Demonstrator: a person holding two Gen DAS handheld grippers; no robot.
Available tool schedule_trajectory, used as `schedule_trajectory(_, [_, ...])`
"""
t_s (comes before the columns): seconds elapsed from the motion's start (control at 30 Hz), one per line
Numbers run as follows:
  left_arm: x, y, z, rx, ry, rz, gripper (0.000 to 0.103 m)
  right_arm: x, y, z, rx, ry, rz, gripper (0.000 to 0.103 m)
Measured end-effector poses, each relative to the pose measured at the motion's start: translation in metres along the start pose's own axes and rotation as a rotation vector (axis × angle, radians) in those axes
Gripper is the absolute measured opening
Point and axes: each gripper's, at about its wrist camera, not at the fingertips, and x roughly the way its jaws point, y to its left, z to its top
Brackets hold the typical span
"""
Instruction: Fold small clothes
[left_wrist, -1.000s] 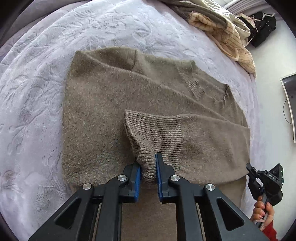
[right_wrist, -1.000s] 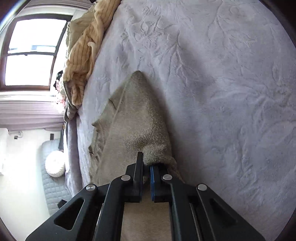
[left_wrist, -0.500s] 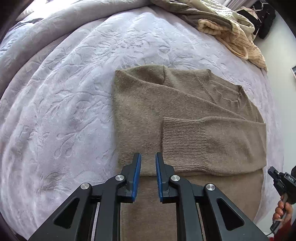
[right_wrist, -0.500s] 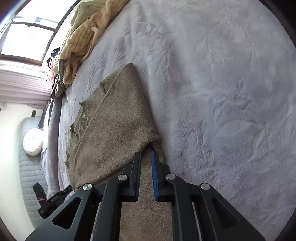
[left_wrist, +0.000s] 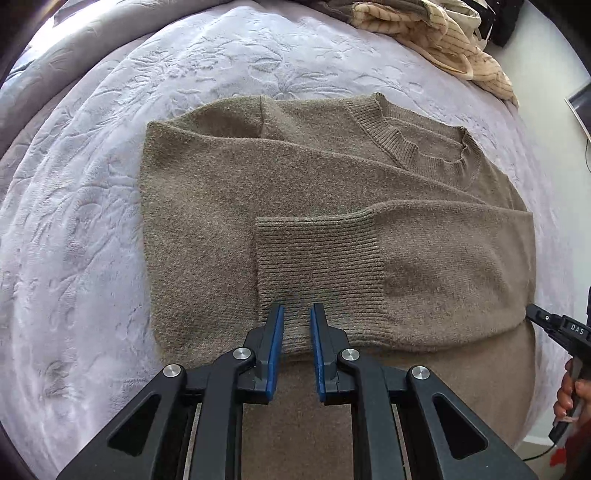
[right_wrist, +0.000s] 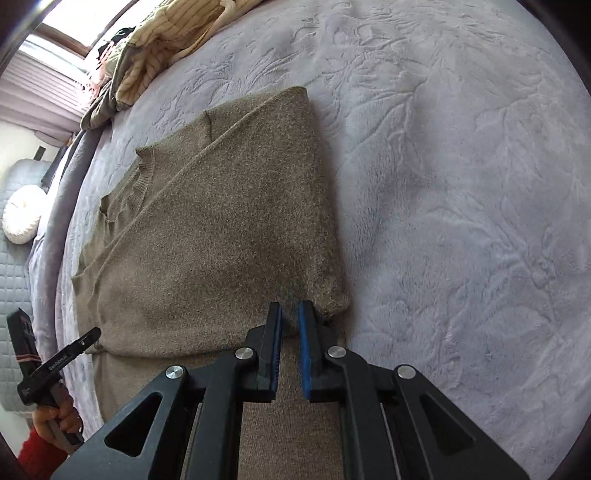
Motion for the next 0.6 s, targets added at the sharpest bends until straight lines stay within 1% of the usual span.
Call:
schedule_trajectory(0.03, [-0.002,0.002,0.000,-0.005,0.001,0.006,0.017,-0.005,-0.001,-0.002,0.006,0.000,-0.003,0.013])
schedule_trajectory(0.1, [-0.005,0.007,-0.001,-0.026,0.005,0.034,0.017,-0.016,-0.005,-0.006,0.019,-0.025,0.008,0.015])
schedule_trajectory(0.13, [-0.006,0.010,-0.002,-0.040,0.009,0.025,0.017,-0.020,-0.008,-0.006,0.034,-0.041,0.013,0.017])
schedule_trajectory(0.17, [-0.007,0.013,-0.003,-0.054,0.009,0.016,0.017,-0.023,-0.014,-0.006,0.057,-0.051,0.018,0.028])
schedule_trajectory(0.2, [-0.007,0.014,-0.003,-0.064,0.008,0.014,0.017,-0.023,-0.020,-0.003,0.088,-0.052,0.029,0.041])
schedule_trajectory(0.23, [-0.007,0.014,-0.003,-0.065,0.008,0.017,0.017,-0.021,-0.027,-0.001,0.125,-0.050,0.048,0.044])
schedule_trajectory(0.33, [-0.006,0.009,-0.002,-0.050,0.004,0.041,0.017,-0.010,-0.041,0.009,0.223,-0.043,0.156,0.044])
schedule_trajectory(0.37, [-0.004,0.006,-0.001,-0.045,0.004,0.046,0.017,-0.006,-0.044,0.011,0.239,-0.036,0.177,0.033])
schedule_trajectory(0.4, [-0.002,0.002,0.000,-0.043,0.004,0.051,0.017,-0.001,-0.045,0.013,0.245,-0.022,0.151,0.019])
schedule_trajectory(0.47, [-0.002,-0.002,-0.002,-0.048,0.003,0.056,0.017,0.004,-0.047,0.014,0.261,-0.012,0.139,0.019])
schedule_trajectory(0.57, [-0.005,-0.004,-0.003,-0.055,0.004,0.064,0.017,-0.001,-0.046,0.010,0.274,-0.023,0.134,0.019])
schedule_trajectory(0.6, [-0.006,-0.005,-0.003,-0.055,0.005,0.067,0.017,-0.005,-0.045,0.008,0.268,-0.025,0.125,0.023])
